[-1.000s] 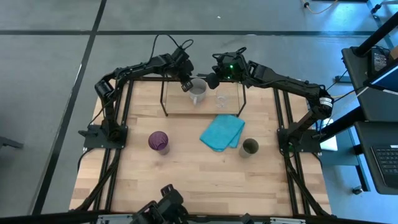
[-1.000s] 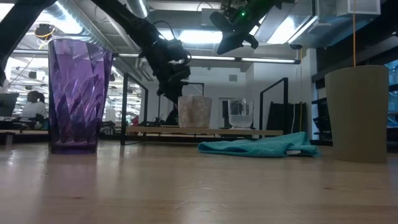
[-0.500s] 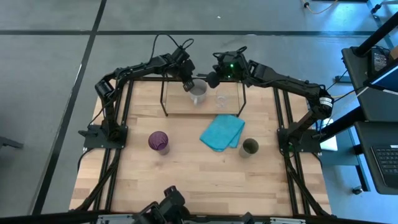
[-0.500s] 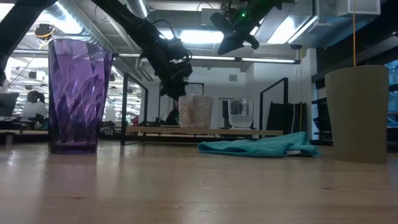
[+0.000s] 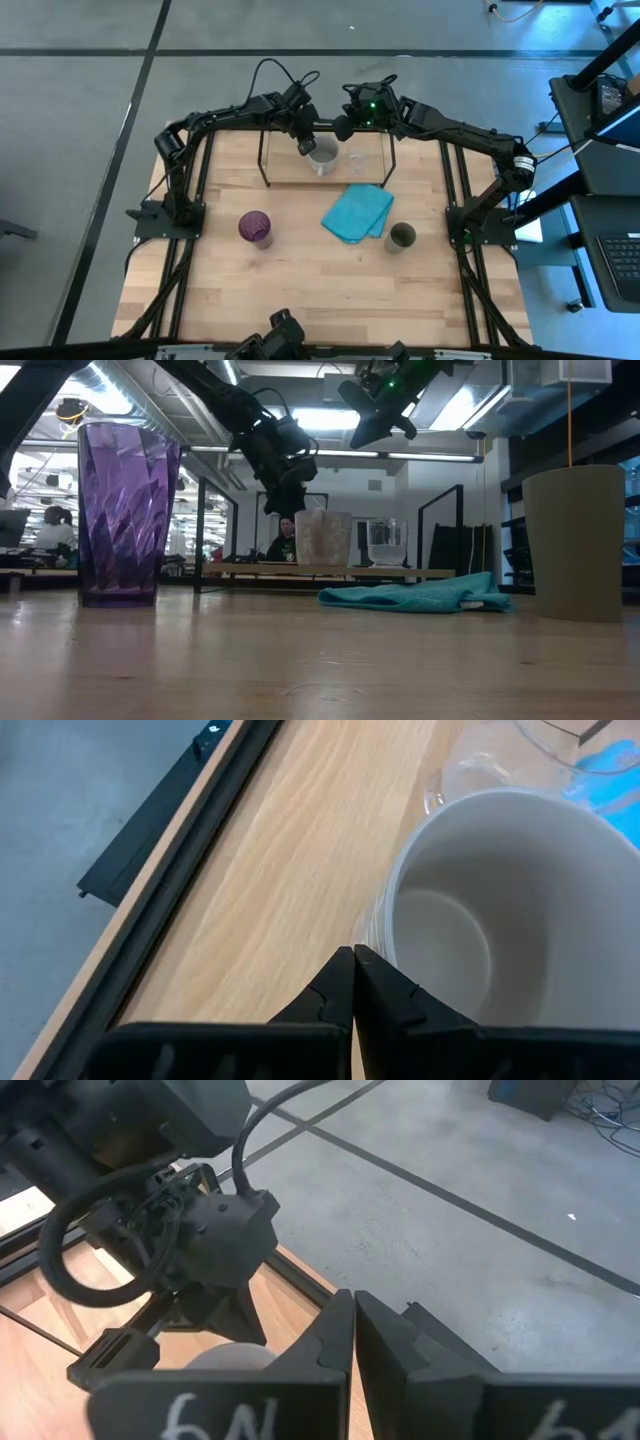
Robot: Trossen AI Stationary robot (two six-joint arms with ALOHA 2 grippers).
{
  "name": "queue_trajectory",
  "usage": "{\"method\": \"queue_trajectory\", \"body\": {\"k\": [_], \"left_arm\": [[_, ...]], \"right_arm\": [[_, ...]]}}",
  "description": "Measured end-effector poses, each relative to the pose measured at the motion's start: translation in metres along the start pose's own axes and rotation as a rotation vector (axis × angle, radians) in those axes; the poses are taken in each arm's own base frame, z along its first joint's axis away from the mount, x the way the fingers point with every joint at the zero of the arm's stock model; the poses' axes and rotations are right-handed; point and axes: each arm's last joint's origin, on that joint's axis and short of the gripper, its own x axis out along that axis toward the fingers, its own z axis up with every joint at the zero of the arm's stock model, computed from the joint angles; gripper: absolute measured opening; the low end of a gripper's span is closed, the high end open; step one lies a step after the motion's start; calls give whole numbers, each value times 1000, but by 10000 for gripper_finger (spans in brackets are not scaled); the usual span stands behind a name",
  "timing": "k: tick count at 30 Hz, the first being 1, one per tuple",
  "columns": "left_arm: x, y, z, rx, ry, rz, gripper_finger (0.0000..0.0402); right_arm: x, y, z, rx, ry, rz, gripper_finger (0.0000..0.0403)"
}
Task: Stack small to large cups/mugs on shelf
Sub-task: Put the gray mug on the shelf
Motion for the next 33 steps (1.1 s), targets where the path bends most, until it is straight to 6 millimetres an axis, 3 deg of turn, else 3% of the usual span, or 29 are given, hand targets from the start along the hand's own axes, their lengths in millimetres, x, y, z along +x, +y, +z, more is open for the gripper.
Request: {"method": "queue_trajectory", "body": {"k": [13, 23, 33], "left_arm": [[1, -4, -4, 2, 50, -13, 0], [-2, 4, -13, -10, 119, -6, 0], [-1, -6, -19, 31, 194, -72, 0]], "right_arm": [[0, 0, 0, 1, 0, 0, 17], [0, 0, 0, 1, 0, 0, 17], [0, 0, 0, 1, 0, 0, 17]]}}
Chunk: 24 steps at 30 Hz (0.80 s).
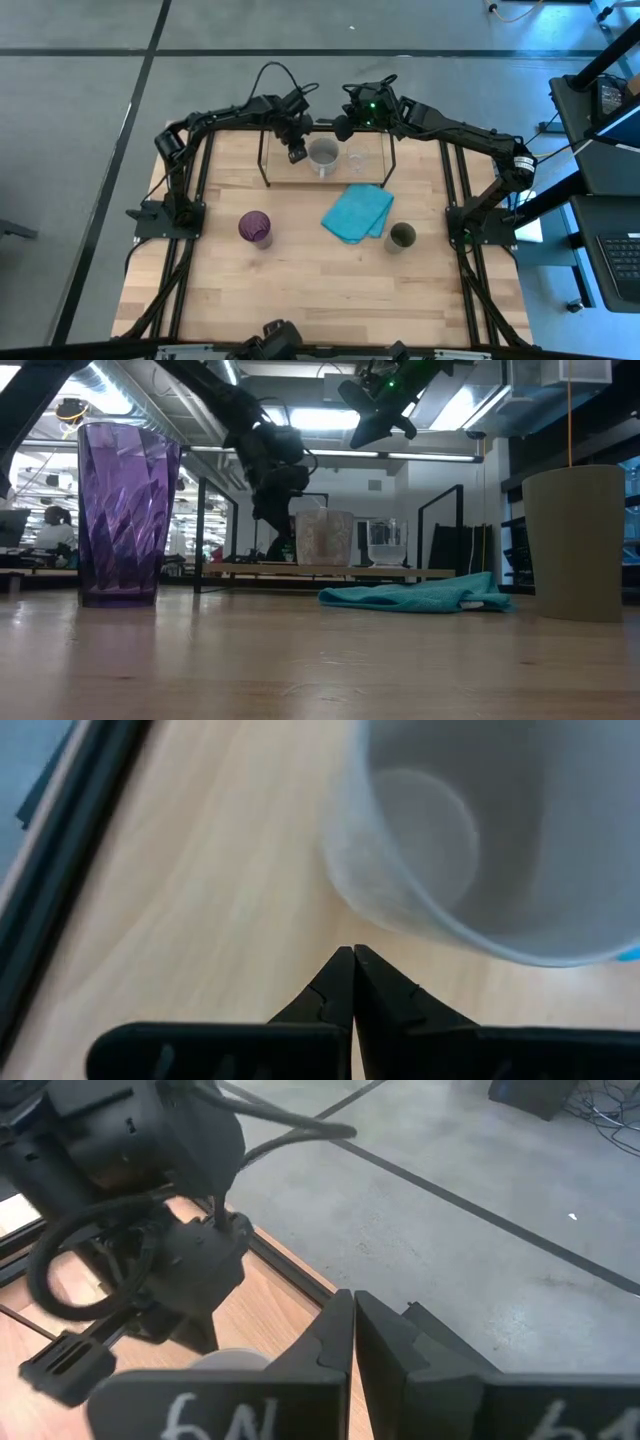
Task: Stack small to large cups/mugs on shelf
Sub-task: Put the gray mug on the shelf
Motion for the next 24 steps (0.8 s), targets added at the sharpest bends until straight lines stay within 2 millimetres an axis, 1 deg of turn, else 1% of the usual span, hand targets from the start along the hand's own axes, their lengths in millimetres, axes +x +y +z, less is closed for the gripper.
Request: {"method": "queue_trajectory", "body": {"k": [12, 24], "left_arm": [[6, -21, 7, 60, -18, -39, 0], [6, -23, 11, 74, -58, -35, 0]], "right_arm": [[0, 0, 0, -4, 0, 0, 17], [0, 0, 0, -3, 2, 0, 17]]}}
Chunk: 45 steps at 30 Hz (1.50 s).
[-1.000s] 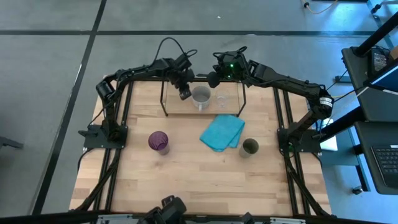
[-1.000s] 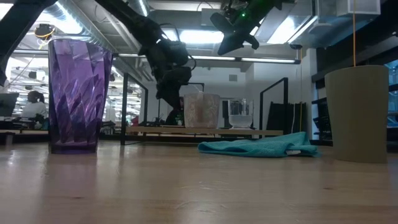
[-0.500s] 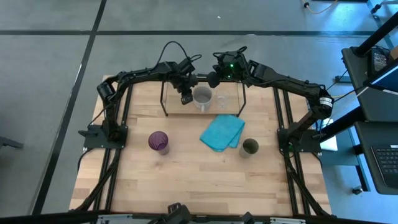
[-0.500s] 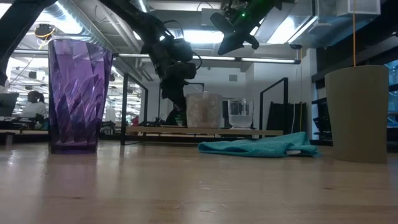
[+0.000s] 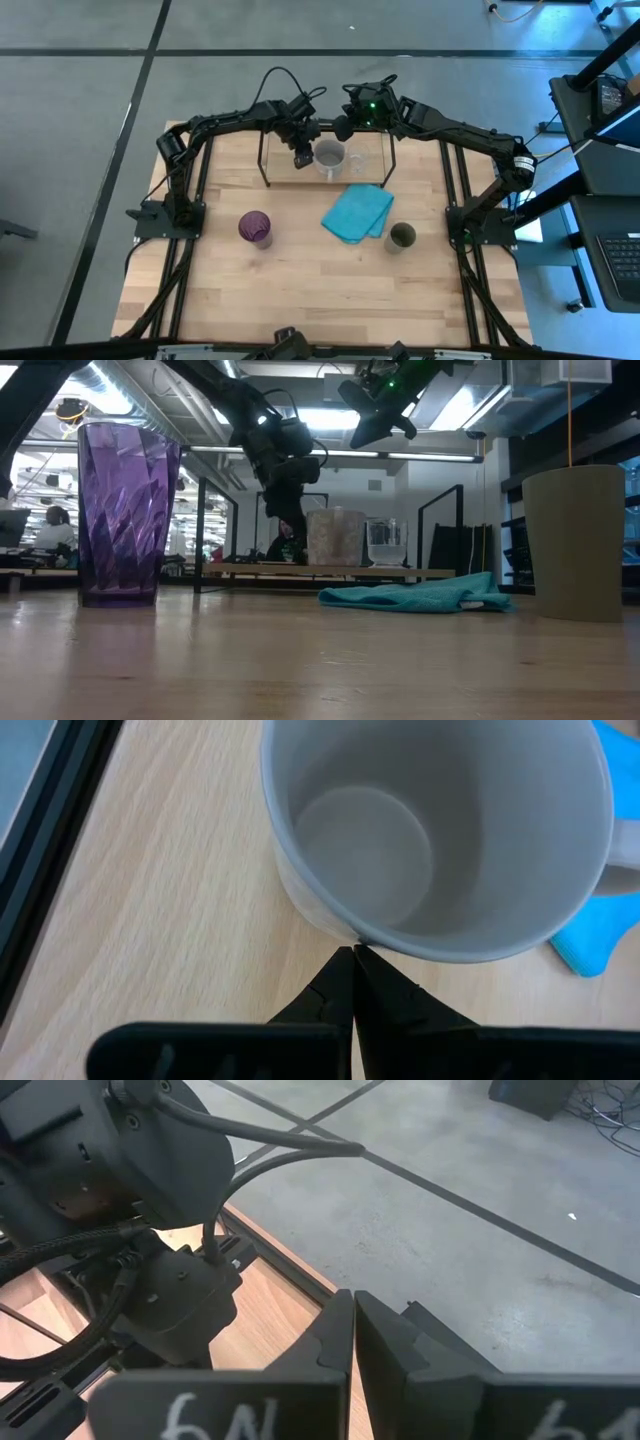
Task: Stack small to large cups/mugs on shelf
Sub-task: Put the gray mug on the shelf
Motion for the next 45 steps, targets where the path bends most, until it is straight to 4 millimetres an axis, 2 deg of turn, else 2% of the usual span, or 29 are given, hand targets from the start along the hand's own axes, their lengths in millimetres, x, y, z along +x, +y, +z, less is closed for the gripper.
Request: {"method": "queue_trajectory", "body": {"k": [32, 38, 45], "left_arm": [[1, -5, 10, 35, -103, -80, 0], [0, 2, 2, 6, -24, 4, 0], [-6, 16, -9, -54, 40, 13, 0]], "right_arm": [[-1, 1, -4, 41, 37, -5, 17], [-1, 0, -6, 34, 57, -7, 17], [-2, 0, -18, 35, 199, 65, 17]]}}
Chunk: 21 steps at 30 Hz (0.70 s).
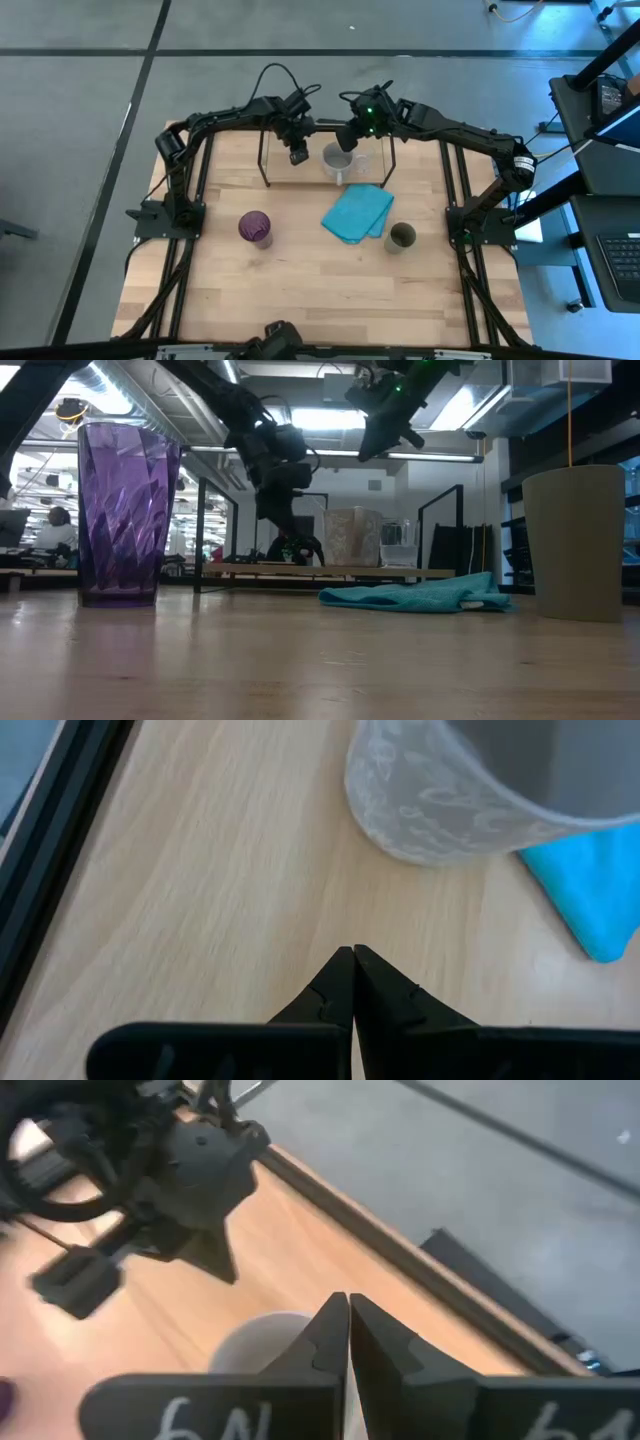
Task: Stack small to large cups/mugs on shelf
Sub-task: Put the gray mug on the shelf
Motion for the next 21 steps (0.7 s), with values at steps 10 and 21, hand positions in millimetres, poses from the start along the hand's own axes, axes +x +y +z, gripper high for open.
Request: {"method": "queue_trajectory", "body": {"k": [10, 21], "left_arm": [[0, -3, -3, -20, 17, -68, 0], [-15, -15, 1, -4, -24, -84, 0]], "right_arm": [[-1, 5, 15, 77, -146, 63, 17], [-9, 19, 34, 133, -292, 369, 17]]}}
